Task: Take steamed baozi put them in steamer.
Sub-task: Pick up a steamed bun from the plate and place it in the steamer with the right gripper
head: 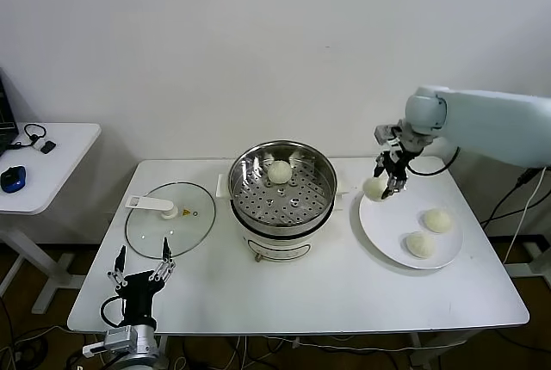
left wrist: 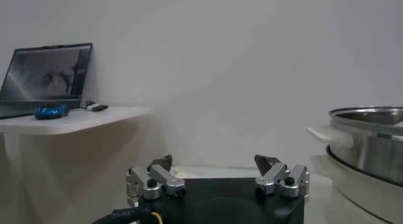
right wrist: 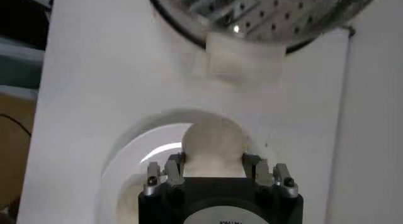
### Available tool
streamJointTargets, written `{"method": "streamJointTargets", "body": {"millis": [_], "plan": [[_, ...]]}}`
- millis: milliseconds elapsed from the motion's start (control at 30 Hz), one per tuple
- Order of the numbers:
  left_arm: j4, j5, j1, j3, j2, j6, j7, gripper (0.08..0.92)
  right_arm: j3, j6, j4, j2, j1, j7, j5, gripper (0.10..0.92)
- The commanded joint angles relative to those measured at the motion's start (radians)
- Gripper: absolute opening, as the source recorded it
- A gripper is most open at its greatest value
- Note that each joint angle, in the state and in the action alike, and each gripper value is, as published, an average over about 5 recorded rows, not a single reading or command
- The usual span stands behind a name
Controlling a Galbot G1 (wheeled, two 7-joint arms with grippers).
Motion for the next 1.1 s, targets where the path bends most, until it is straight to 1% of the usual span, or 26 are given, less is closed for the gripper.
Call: {"method": "streamJointTargets", "body": {"millis": [33,200,500,700,933,1100], "plan": [[-0.014,0.0,0.005,0.007,-0.001,0.006,0.002,0.823,-0.074,-0.029,0.148,0.098,0.265,-0.008,0.185,0.612],[-0.022,-0.004,0.008,0.007,0.004,0.006,0.003,0.823,-0.033,-0.049,0.106,0.221,0.274,-0.01,0.249,0.617],[-0.021,-0.014,0.003,-0.001,0.006,0.009,0.006,0.823,0.076,-0.094,-0.014,0.383,0.079,0.018,0.257,0.619],[-0.016,-0.018,0.004,-0.009,0.012,0.008,0.006,0.823,0.115,-0.105,-0.088,0.437,-0.045,0.03,0.217,0.619],[0.004,-0.022,0.0,-0.011,0.023,-0.002,0.005,0.823,0.13,-0.106,-0.146,0.464,-0.153,0.045,0.152,0.619],[0.011,-0.024,-0.006,-0.012,0.025,-0.001,0.006,0.823,0.145,-0.103,-0.225,0.481,-0.218,0.047,0.114,0.619]]}}
